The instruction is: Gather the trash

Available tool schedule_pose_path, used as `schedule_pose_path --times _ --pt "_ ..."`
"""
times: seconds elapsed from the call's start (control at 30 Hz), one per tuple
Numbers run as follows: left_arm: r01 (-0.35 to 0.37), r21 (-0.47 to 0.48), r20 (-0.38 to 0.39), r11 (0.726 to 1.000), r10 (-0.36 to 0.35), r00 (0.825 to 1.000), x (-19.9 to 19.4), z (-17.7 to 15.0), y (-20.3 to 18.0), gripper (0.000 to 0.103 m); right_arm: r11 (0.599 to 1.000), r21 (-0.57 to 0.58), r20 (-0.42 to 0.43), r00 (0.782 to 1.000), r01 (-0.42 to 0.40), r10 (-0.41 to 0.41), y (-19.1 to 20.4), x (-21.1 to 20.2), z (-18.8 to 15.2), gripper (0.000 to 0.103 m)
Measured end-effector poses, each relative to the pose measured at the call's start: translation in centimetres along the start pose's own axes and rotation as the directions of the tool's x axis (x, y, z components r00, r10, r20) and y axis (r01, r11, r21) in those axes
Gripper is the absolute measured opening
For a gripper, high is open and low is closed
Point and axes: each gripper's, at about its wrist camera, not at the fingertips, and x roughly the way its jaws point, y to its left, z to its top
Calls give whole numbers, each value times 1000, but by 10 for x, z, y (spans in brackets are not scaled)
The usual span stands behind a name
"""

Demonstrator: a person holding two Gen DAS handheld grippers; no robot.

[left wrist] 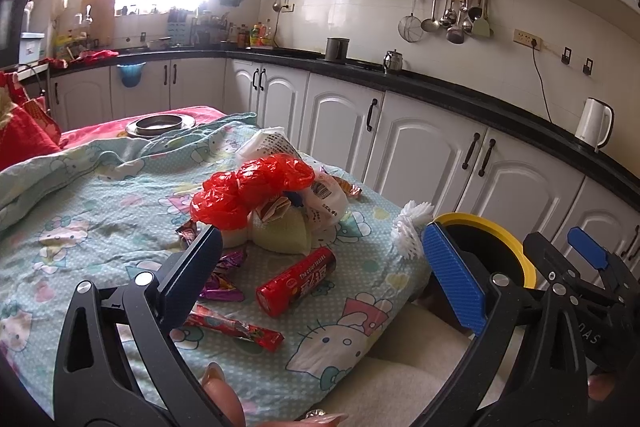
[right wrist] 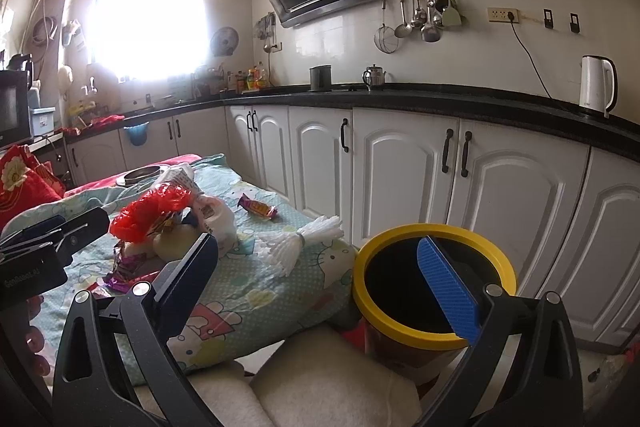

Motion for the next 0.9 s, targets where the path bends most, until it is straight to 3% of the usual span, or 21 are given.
schedule_pose_path --times 0.43,0.73,0.9 --pt "-13 -42 -39 999 11 999 9 -4 19 92 989 -50 0 990 -141 141 17 14 12 97" --pt "-102 -87 -70 991 96 993 9 -5 58 92 981 -76 -3 984 -179 180 30 37 21 97" --pt "-154 -124 -159 980 134 978 14 -15 76 92 980 -87 -24 984 -177 176 31 54 20 97"
